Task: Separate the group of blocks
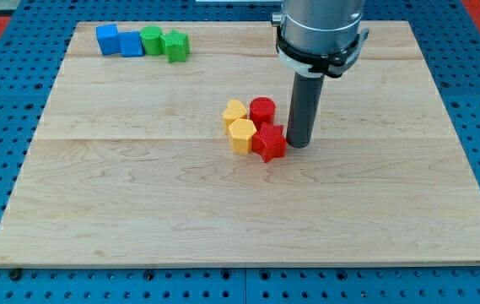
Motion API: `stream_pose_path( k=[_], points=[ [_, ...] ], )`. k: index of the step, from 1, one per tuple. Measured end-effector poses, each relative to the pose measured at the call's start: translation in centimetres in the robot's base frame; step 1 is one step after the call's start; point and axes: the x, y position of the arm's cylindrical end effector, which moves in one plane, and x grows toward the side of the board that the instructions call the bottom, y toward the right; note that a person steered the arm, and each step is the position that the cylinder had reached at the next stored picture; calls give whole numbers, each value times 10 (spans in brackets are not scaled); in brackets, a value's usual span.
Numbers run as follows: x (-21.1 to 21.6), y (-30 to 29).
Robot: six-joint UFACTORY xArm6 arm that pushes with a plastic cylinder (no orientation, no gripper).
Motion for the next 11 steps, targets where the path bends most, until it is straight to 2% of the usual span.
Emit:
stream_pose_path(
  k=[1,2,3,4,5,6,7,8,9,10,11],
  points=[
    [7,6],
    [43,-4],
    [77,-47],
    [54,-69],
    [35,-66],
    [35,-62],
    [22,-84],
    [-17,-81],
    [-53,-35],
    [-56,9],
    [-59,-5]
  ],
)
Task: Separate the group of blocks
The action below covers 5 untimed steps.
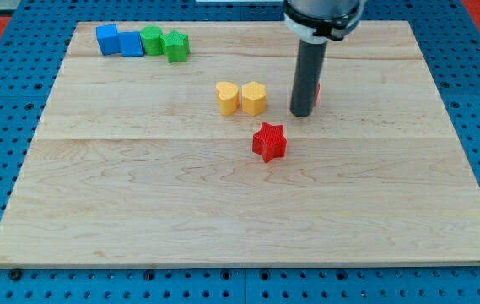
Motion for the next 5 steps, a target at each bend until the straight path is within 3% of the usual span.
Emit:
stream_pose_path(
  k=[1,2,3,5],
  points=[
    [-19,-10],
    [31,-64],
    [7,-97],
    [-24,-100]
  ],
)
